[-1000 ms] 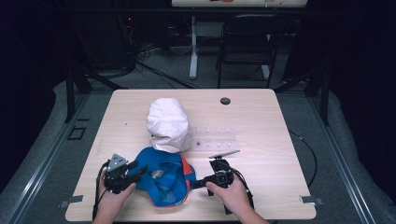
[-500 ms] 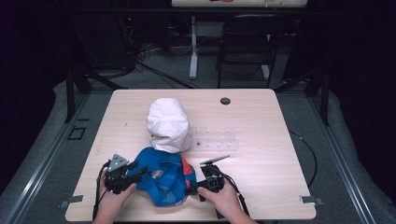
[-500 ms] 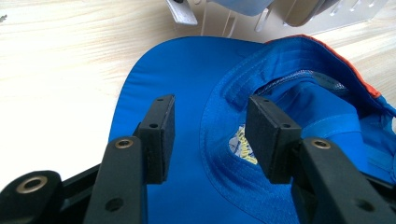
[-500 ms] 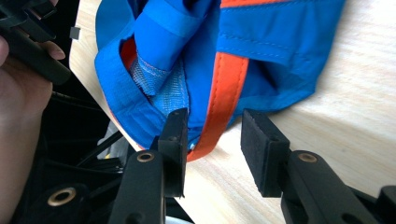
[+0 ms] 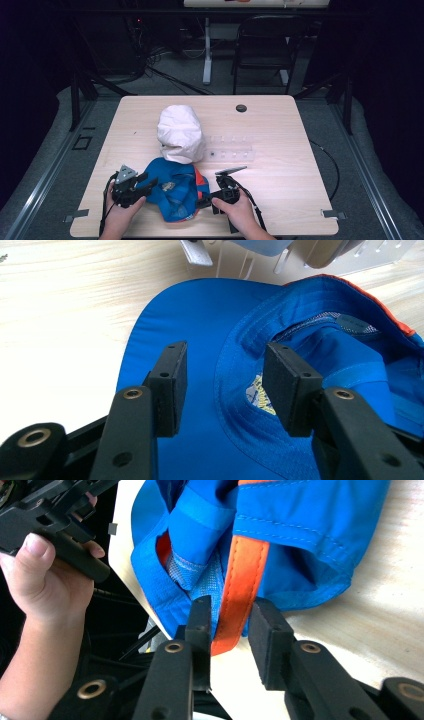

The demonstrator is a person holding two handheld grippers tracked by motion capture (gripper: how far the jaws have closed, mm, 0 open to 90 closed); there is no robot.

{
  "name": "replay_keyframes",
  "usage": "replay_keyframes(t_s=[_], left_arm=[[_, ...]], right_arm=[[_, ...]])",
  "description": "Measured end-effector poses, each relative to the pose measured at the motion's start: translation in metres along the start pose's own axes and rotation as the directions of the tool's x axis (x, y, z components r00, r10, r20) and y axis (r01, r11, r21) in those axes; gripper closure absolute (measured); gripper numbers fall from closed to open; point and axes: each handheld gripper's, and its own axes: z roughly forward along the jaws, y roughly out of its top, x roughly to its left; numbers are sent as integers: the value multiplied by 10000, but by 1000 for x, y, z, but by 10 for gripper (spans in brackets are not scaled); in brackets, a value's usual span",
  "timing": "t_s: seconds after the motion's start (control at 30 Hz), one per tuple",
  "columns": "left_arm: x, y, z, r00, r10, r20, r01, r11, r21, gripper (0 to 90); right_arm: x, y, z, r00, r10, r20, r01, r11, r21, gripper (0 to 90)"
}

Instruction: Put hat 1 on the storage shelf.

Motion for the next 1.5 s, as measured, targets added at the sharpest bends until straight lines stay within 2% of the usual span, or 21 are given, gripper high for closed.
replay_keyframes(t_s=[0.1,0.17,0.23,0.37,0.43,0.5,0.63,0.73,0.8,0.83,1.0,1.03,1.17,1.23,1.27,1.37,1.5], left_arm=[[0,0,0,10000,23,-13,-23,10000,-26,532],[0,0,0,10000,11,-21,-12,10000,-9,532],[0,0,0,10000,23,-23,-23,10000,0,532],[0,0,0,10000,12,-31,-12,10000,-21,532],[1,0,0,10000,6,-39,-6,10000,-34,532],[1,0,0,10000,-1,-78,0,10000,-83,532],[1,0,-1,10000,12,-65,-12,10000,33,532],[1,0,0,10000,32,-91,-33,10000,-71,531],[1,0,0,9999,44,-98,-44,10000,-67,532],[1,0,0,9999,31,-96,-31,10000,-74,531],[1,0,-1,9999,3,-112,-3,10000,6,531],[2,0,-1,10000,5,-97,-5,10000,35,531],[1,0,0,9999,3,-101,-4,10000,-39,531],[1,0,0,9999,82,-103,-82,10000,-10,531],[1,0,0,9999,82,-103,-82,10000,-10,531],[1,0,1,9999,45,-109,-45,10000,2,531],[1,0,1,9999,32,-111,-32,10000,-4,531]], right_arm=[[-2,2,1,9996,258,-124,-260,9996,-110,750],[-2,2,1,9995,309,-92,-310,9994,-176,755],[-1,2,0,9993,371,-19,-371,9982,-461,769],[-2,2,-3,9992,387,-53,-389,9977,-556,774],[-3,1,-5,9984,559,-85,-564,9958,-727,776],[-5,0,-10,9981,600,-136,-608,9962,-626,777],[-8,-1,-18,9979,611,-224,-625,9957,-688,777],[-10,-1,-27,9968,761,-224,-777,9935,-832,777],[-13,-1,-33,9970,755,-153,-766,9924,-963,777],[-17,-2,-39,9959,898,-66,-900,9902,-1072,777],[-26,-3,-53,9952,969,146,-948,9896,-1079,777],[-31,-3,-61,9938,1078,288,-1038,9878,-1159,777],[-38,-4,-72,9913,1279,317,-1221,9819,-1448,777],[-45,-3,-83,9892,1451,184,-1395,9735,-1814,776],[-45,-3,-83,9892,1451,184,-1395,9735,-1814,776],[-52,-1,-90,9871,1604,-7,-1569,9647,-2116,775],[-55,2,-85,9856,1691,-91,-1670,9618,-2169,772]])
